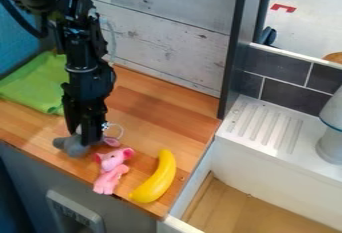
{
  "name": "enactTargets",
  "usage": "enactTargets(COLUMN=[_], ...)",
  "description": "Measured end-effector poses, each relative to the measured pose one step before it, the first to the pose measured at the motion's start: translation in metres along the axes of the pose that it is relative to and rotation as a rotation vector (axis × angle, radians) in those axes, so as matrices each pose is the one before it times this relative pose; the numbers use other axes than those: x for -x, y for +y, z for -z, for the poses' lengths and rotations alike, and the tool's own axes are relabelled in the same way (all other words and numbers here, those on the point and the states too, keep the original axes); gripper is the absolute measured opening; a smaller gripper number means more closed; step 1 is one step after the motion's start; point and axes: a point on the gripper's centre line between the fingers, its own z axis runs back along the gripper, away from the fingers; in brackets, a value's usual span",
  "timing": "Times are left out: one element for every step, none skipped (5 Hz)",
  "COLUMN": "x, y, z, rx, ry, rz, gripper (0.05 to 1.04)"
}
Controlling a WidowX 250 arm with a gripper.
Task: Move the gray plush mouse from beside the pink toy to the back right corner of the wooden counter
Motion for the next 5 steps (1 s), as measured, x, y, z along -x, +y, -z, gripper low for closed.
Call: enactTargets(x=[0.00102, -0.00375, -0.02713, -0.02324, -0.02156], y=[0.00207, 0.00277, 0.00449, 0.00547, -0.00715], z=[-0.00034, -0.01127, -0.05721, -0.02634, 0.00076], rx=[-0.0123, -0.0643, -0.0642, -0.0302, 0.0503], ry=[0.0075, -0.017, -0.1644, -0.0669, -0.0295], rz=[0.0072, 0.0074, 0.0055, 0.0395, 0.0604], gripper=[0.599, 0.599, 0.599, 0.599, 0.599])
